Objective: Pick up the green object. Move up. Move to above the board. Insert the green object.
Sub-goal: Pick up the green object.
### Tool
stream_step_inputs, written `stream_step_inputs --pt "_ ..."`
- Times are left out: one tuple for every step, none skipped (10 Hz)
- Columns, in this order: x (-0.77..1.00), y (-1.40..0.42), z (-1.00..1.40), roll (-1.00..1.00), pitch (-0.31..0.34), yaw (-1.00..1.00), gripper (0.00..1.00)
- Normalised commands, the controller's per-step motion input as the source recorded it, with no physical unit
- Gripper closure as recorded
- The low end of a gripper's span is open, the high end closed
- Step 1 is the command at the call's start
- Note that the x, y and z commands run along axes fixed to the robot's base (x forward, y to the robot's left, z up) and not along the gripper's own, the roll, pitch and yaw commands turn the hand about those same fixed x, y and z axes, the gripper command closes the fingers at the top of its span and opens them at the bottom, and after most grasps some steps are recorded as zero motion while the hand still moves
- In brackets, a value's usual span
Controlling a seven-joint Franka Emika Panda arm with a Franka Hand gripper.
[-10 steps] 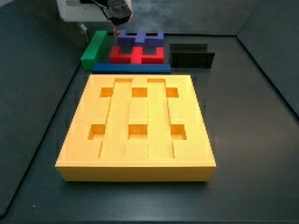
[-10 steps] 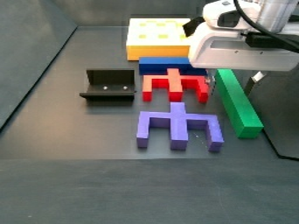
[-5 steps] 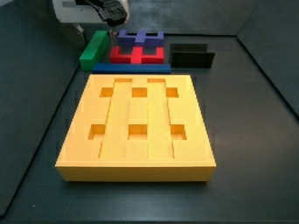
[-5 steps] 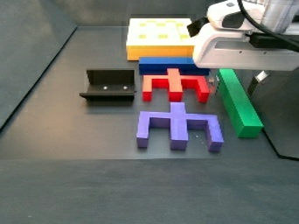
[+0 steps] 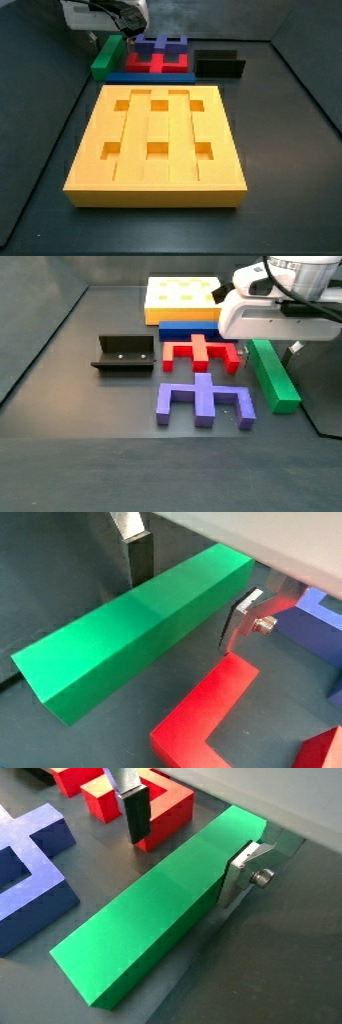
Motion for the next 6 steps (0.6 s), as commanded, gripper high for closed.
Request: stream_step_inputs --pt "0.00 0.00 -0.13 0.00 0.000 0.00 0.00" --pt "0.00 0.00 -0.14 0.00 -0.001 -0.03 0.00" --pt "-0.10 0.00 -0.11 -0.10 -0.074 -0.15 0.00" --pt "-0.11 0.00 -0.08 -0.15 -0.124 -0.18 0.00" --pt "-0.04 0.00 -0.08 -0.12 -0.091 -0.13 0.00" --pt "0.02 0.00 -0.09 -0.06 -0.033 -0.01 0.00"
